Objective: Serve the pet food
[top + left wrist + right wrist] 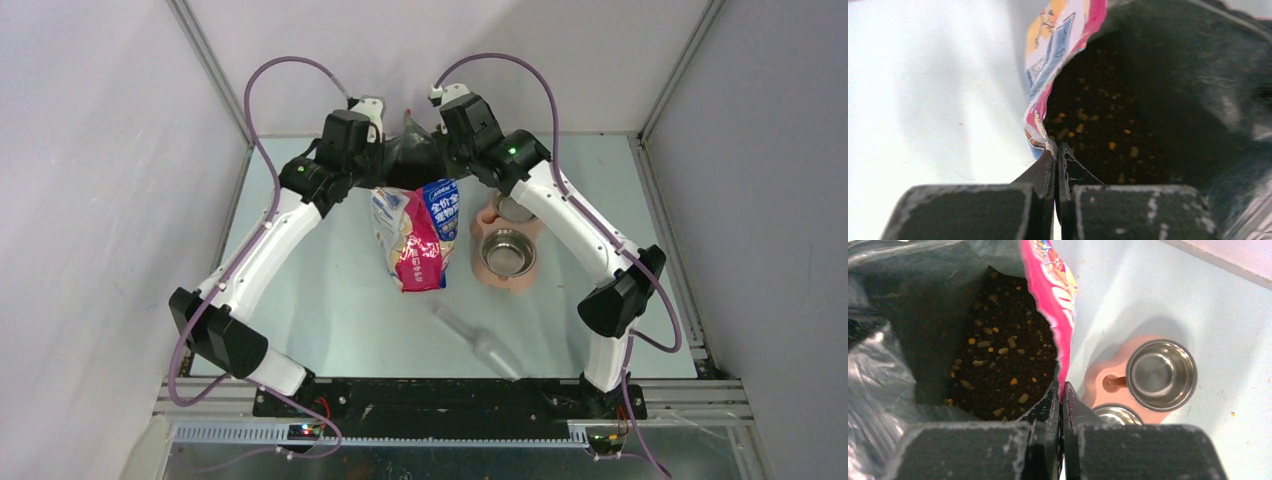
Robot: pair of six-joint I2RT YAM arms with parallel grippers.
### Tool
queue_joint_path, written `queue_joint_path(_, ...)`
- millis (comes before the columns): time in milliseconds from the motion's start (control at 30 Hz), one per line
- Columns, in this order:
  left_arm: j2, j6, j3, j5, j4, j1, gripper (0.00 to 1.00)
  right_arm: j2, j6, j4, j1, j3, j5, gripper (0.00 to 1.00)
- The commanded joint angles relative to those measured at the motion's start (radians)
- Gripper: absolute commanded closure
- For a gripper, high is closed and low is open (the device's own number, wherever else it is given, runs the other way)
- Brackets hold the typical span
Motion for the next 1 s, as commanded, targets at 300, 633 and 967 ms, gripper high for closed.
queue_joint_path(300,0.023,0.234,0.169,0.073,0.115,0.035,0.47,0.046,-0.122,0.103,-0.061,0.153,-0.217,0.78)
queue_joint_path(633,0.366,0.266,0.614,0.337,-0.08,0.09,0.24,0.233,-0.234,0.085,-0.099,0.345,-0.44,0.24)
queue_joint_path(967,0.387,0.287,0.564,0.345,-0.104,0.108,0.38,0.262,-0.208,0.097,-0.111,0.34,-0.302,0.69)
